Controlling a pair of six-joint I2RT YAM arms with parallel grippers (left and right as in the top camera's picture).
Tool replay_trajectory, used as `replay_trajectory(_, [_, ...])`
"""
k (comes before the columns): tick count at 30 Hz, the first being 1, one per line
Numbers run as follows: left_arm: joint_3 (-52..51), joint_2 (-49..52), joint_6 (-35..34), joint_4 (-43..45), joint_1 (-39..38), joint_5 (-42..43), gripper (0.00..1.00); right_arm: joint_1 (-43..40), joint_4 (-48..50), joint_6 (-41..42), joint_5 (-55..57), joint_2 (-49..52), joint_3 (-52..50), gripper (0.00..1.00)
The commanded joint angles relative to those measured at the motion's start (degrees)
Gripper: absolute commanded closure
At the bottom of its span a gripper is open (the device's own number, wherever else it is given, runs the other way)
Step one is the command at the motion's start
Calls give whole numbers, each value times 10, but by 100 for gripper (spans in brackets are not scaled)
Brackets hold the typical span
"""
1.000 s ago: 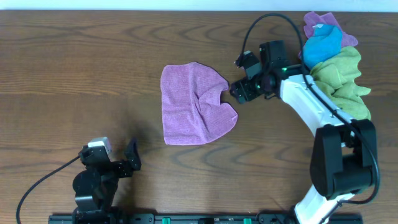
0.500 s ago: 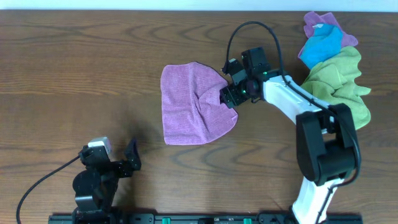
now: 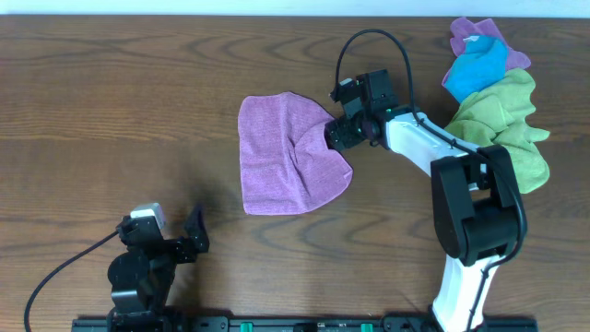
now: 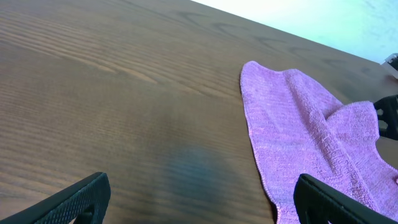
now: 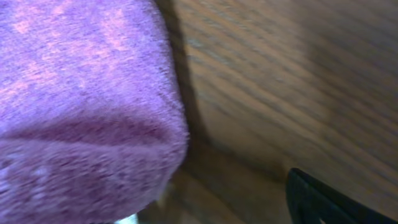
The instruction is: Fold the cloth
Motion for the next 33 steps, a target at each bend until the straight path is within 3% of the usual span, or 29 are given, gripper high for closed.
replay_trajectory(1, [-10, -3, -2, -2, -2, -2, 5, 2, 9, 7, 44, 2, 2, 20])
replay_trajectory(9, [-10, -3, -2, -2, -2, -2, 5, 2, 35, 7, 76, 2, 2, 69])
replay_trajectory(15, [-10, -3, -2, -2, -2, -2, 5, 2, 52, 7, 153, 2, 19, 83])
replay_trajectory(23, [-10, -3, -2, -2, -2, -2, 5, 4, 65, -9, 283, 2, 114, 98])
replay_trajectory(25, [-10, -3, -2, -2, -2, -2, 4, 6, 52, -15, 283, 2, 136, 96])
replay_trajectory(27, [-10, -3, -2, -2, -2, -2, 5, 7, 12, -14, 258, 2, 143, 68])
replay_trajectory(29, [-10, -3, -2, -2, -2, -2, 5, 7, -51, -2, 188, 2, 143, 56])
replay_trajectory(30, [-10, -3, -2, -2, -2, -2, 5, 5, -82, 6, 137, 2, 143, 44])
replay_trajectory(33, [-10, -3, -2, -2, -2, -2, 5, -17, -147, 60, -45, 2, 144, 22])
